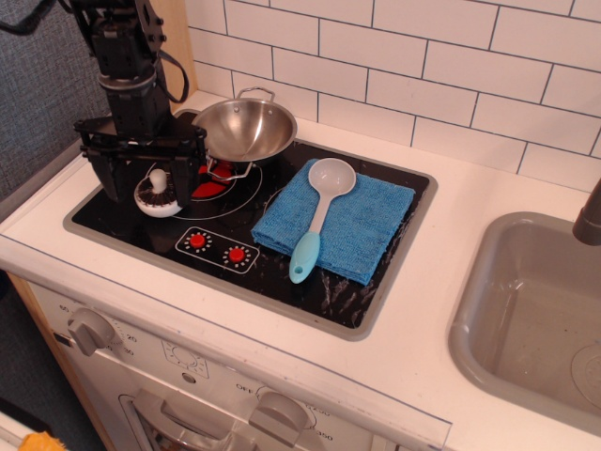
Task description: Pick up the potato masher and put it in the silver pot
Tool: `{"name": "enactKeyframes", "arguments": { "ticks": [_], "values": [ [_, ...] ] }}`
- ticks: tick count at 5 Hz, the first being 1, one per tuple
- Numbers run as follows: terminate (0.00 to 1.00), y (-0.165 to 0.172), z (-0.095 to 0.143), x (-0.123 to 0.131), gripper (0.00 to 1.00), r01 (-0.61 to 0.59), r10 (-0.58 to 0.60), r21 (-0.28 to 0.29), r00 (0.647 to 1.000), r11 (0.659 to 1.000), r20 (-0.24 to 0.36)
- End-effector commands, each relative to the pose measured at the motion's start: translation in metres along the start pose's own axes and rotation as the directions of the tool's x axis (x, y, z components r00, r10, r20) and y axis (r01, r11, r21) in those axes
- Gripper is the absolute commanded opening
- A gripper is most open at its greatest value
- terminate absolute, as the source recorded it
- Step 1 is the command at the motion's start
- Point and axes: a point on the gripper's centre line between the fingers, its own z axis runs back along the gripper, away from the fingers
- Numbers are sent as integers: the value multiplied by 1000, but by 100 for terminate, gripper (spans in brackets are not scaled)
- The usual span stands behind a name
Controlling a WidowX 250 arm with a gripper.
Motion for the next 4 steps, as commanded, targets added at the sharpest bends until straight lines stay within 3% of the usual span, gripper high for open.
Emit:
{"name": "enactKeyframes", "arguments": {
  "ticks": [1,3,4],
  "values": [
    [0,0,19,7,0,24,-25,20,998,999,56],
    [0,0,38,6,0,27,-27,10,995,1000,93],
    [0,-6,66,10,0,-5,6,-9,991,1000,136]
  ]
}}
